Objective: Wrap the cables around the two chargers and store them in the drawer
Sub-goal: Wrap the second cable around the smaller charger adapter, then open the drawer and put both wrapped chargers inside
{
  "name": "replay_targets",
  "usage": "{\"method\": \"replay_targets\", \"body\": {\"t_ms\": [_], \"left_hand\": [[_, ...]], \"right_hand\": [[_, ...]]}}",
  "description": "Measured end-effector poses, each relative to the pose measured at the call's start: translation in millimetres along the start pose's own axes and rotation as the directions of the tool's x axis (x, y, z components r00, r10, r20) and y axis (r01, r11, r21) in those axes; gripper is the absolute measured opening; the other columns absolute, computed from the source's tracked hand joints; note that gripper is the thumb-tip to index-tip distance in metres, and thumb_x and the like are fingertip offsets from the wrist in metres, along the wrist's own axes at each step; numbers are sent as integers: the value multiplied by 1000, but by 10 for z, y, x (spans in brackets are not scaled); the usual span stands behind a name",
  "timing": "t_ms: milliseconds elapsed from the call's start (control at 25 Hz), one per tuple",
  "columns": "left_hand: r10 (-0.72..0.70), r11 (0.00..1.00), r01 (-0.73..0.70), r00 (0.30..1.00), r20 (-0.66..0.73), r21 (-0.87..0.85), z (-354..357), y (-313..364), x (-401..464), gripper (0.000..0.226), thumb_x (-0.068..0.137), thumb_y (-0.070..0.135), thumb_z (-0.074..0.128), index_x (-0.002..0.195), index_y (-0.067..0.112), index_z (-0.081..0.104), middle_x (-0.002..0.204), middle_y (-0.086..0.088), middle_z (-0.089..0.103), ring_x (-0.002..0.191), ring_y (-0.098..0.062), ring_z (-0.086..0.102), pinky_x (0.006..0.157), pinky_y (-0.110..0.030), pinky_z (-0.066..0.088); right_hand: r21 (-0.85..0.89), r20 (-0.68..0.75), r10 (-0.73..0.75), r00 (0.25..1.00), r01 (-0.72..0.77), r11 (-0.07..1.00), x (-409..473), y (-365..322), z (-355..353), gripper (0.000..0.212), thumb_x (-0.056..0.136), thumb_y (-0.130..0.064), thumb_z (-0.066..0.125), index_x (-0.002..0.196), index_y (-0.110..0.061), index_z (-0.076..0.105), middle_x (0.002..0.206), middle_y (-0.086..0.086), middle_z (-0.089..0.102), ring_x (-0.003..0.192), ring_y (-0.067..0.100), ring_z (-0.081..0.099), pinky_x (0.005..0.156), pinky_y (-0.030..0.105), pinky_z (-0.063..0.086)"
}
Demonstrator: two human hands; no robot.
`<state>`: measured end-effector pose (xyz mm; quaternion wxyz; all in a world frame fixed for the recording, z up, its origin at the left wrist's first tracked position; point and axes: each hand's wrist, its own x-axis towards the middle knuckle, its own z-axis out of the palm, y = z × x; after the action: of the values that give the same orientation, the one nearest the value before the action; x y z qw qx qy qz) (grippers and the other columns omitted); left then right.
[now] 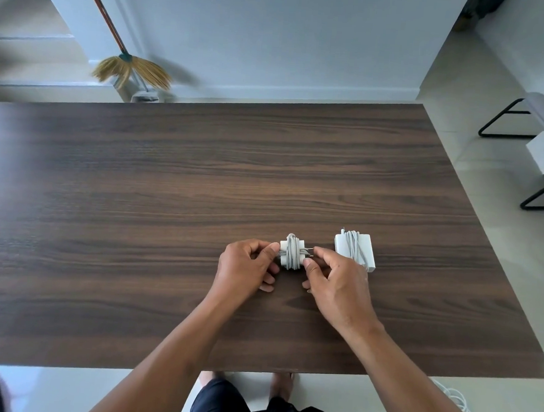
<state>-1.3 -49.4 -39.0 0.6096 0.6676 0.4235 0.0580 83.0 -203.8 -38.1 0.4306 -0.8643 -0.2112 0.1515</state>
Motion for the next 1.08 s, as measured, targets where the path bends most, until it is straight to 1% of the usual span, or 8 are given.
{"method": "replay_targets", "body": {"t_ms": [160, 280, 480, 640, 800, 880, 960, 1080], "left_hand": [[44, 999, -43, 998, -41, 8, -107, -32, -91, 11, 99, 27, 69, 102, 22, 78, 73, -4, 75, 53, -10, 64, 59, -39, 66], [98, 995, -95, 991, -93, 35, -229, -54, -244, 13, 100, 23, 68, 94, 30, 77, 75, -1, 76, 56, -11, 65, 59, -38, 66], [220, 969, -194, 959, -180, 154, -627, -275, -584, 12, 97, 26, 70, 100, 33, 79, 81, 5, 80, 75, -10, 76, 75, -37, 66], [302, 927, -220, 918, -257, 304, -961, -504, -1032, 22, 98, 27, 69, 118, 25, 78, 103, 18, 78, 94, 8, 70, 85, -8, 51], [389, 844, -227, 883, -264, 486, -1450, -1026, -1627, 33, 98, 25, 67, 131, 21, 70, 127, 5, 74, 118, -13, 66, 96, -23, 46], [385, 825, -185, 876, -292, 533, -1662, -1371, -1892, 41, 100, 30, 64, 140, 23, 63, 144, 6, 64, 139, -15, 54, 110, -33, 45], [354, 809, -116, 879, -320, 577, -1875, -1721, -2197, 54, 102, 38, 58, 154, 23, 47, 165, 4, 39, 158, -16, 26, 125, -42, 31], [305, 754, -22, 897, -320, 656, -2131, -2140, -2541, 71, 105, 50, 44, 164, 20, 18, 174, 2, 1, 161, -16, -9, 132, -40, 6]], "right_hand": [[-42, 1, -22, 1000, 22, 999, -117, -49, -77, 36, 96, -26, 71, 127, -8, 70, 98, -3, 79, 77, 19, 76, 88, 39, 61], [-93, -81, -148, 986, 140, 986, -279, -135, -134, 32, 94, -17, 74, 125, -8, 72, 98, -4, 78, 73, 16, 72, 82, 31, 59], [-113, -108, -357, 928, 346, 932, -537, -234, 25, 30, 94, -13, 74, 123, -9, 72, 108, 1, 79, 96, 18, 76, 86, 41, 63], [-156, 41, -411, 911, 412, 898, -810, -417, 295, 44, 97, -26, 67, 136, -8, 66, 130, 6, 73, 125, 21, 67, 106, 39, 54], [-173, 332, -392, 858, 464, 869, -1318, -697, 722, 59, 104, -36, 57, 156, -13, 44, 161, 1, 45, 155, 12, 31, 124, 28, 27], [-159, 445, -424, 789, 536, 829, -1576, -802, 956, 66, 104, -46, 47, 161, -16, 32, 170, -4, 27, 160, 7, 13, 128, 28, 20], [-144, 549, -455, 701, 616, 775, -1850, -891, 1256, 70, 104, -50, 37, 164, -18, 23, 172, -8, 12, 160, 4, -1, 130, 30, 12], [-135, 638, -485, 598, 708, 694, -2202, -943, 1712, 67, 107, -48, 31, 165, -19, 16, 174, -7, 3, 160, 6, -8, 132, 34, 4]]}}
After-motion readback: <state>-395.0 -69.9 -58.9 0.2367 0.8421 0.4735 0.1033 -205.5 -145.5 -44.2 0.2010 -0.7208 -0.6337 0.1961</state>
